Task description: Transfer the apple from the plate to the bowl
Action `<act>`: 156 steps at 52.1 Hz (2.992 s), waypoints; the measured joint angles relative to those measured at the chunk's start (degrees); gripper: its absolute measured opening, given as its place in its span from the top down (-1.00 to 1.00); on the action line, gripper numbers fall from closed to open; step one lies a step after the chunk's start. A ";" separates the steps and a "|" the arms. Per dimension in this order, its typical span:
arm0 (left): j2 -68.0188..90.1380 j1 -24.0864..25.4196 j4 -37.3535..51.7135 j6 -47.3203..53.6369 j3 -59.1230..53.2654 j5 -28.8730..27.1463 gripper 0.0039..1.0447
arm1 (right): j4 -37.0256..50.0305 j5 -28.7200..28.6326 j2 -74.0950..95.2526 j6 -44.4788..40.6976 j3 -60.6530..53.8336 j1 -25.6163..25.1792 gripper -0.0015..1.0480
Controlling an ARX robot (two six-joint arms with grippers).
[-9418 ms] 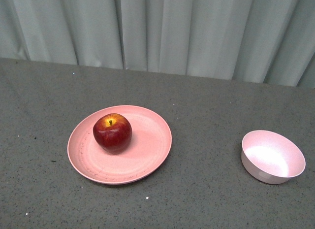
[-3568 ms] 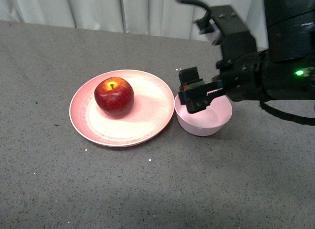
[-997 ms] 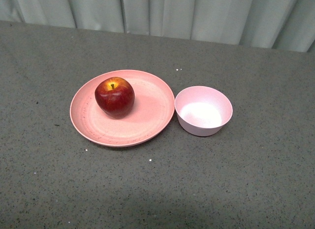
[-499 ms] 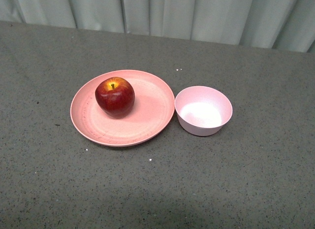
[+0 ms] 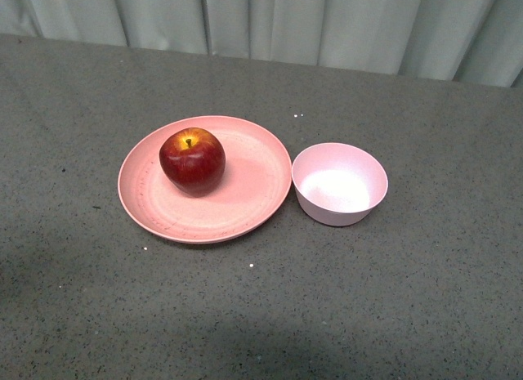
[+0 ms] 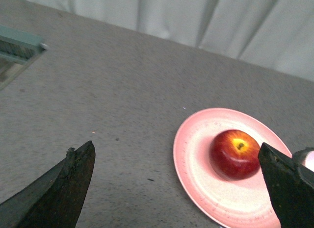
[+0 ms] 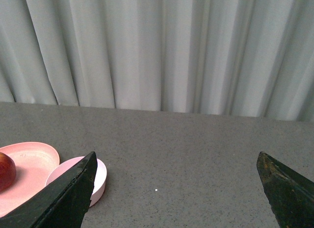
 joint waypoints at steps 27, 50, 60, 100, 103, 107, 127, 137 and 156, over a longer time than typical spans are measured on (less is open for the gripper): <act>37.66 -7.17 -14.88 -4.24 32.94 12.50 -0.88 | 0.00 0.00 0.00 0.00 0.00 0.00 -0.82; 49.07 -7.58 -19.80 -3.82 41.90 10.82 -0.88 | 0.00 0.00 0.00 0.00 0.00 0.00 -0.82; 51.06 -7.72 -20.44 -2.84 42.91 10.78 -0.88 | 0.00 0.00 0.00 0.00 0.00 0.00 -0.82; 48.11 -20.98 -19.02 -4.07 48.28 14.25 -0.57 | 0.00 0.00 0.00 0.00 0.00 0.00 -0.82; 48.72 -22.43 -19.47 -3.93 49.77 14.21 -0.57 | 0.00 0.00 0.00 0.00 0.00 0.00 -0.82; 50.10 -24.11 -20.04 -3.87 51.60 13.81 -0.57 | 0.00 0.00 0.00 0.00 0.00 0.00 -0.82; 57.40 -26.60 -22.32 -0.98 55.60 11.37 -0.57 | 0.00 0.00 0.00 0.00 0.00 0.00 -0.82; 58.77 -27.45 -22.51 -0.11 57.27 10.19 -0.57 | 0.00 0.00 0.00 0.00 0.00 0.00 -0.82; 56.04 -27.67 -20.72 0.35 56.13 8.24 -0.88 | 0.00 0.00 0.00 0.00 0.00 0.00 -0.82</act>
